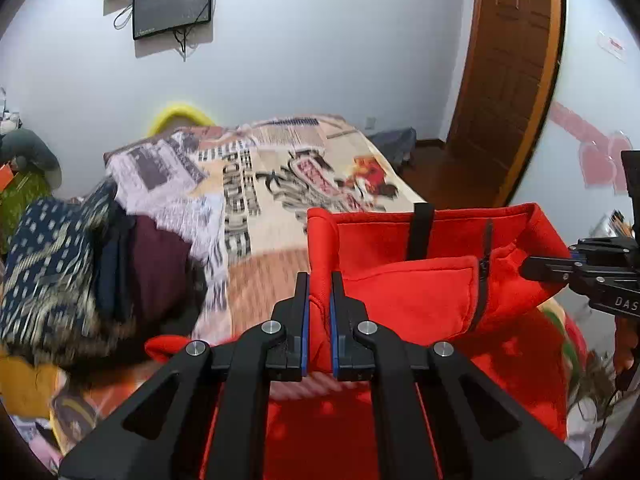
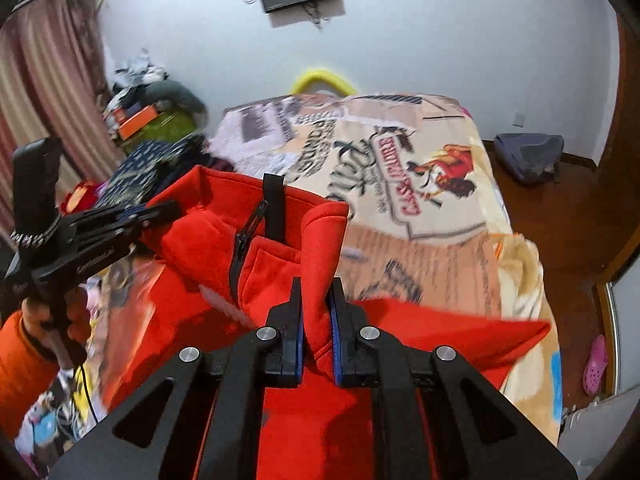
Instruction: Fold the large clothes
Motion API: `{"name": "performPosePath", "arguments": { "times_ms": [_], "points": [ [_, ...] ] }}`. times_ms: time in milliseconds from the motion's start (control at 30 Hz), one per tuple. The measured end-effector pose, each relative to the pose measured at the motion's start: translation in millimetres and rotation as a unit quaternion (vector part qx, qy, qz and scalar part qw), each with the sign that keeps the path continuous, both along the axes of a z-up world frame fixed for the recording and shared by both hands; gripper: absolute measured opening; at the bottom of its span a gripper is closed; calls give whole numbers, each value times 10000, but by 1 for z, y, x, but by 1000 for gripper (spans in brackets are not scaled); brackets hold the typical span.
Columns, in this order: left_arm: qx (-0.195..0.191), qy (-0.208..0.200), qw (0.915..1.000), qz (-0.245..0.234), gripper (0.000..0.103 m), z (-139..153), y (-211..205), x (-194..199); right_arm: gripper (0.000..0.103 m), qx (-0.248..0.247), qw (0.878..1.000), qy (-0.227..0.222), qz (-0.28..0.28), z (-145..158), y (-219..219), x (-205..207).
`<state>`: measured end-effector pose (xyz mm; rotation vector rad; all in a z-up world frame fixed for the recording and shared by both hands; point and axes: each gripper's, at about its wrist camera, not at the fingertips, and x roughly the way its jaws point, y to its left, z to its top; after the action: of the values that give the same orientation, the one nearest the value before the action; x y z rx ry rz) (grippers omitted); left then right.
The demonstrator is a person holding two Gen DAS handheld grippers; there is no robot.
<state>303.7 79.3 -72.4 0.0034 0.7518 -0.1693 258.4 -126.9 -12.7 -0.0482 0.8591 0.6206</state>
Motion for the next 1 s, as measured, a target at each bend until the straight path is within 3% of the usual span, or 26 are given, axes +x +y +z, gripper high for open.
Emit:
{"name": "performPosePath", "arguments": {
  "times_ms": [167,367,633,867,933,1000],
  "points": [
    [-25,241,9995,-192,7,-17,2,-49,9,-81,9999,74,121,-18,0,-41],
    [114,675,9974,-223,7,-63,-2,-86,10,-229,9985,464,195,-57,0,-68],
    [182,1274,9914,-245,9,-112,-5,-118,22,-642,9954,666,254,-76,-8,-96],
    [158,1133,9931,-239,15,-94,12,-137,22,-540,9980,205,271,-48,-21,-105],
    [178,1079,9938,-205,24,-82,20,-138,30,-398,9989,43,230,-35,-25,-101],
    [177,937,9954,-111,42,-71,27,-137,51,-257,9995,-140,148,-26,-26,-95]
  ]
}}
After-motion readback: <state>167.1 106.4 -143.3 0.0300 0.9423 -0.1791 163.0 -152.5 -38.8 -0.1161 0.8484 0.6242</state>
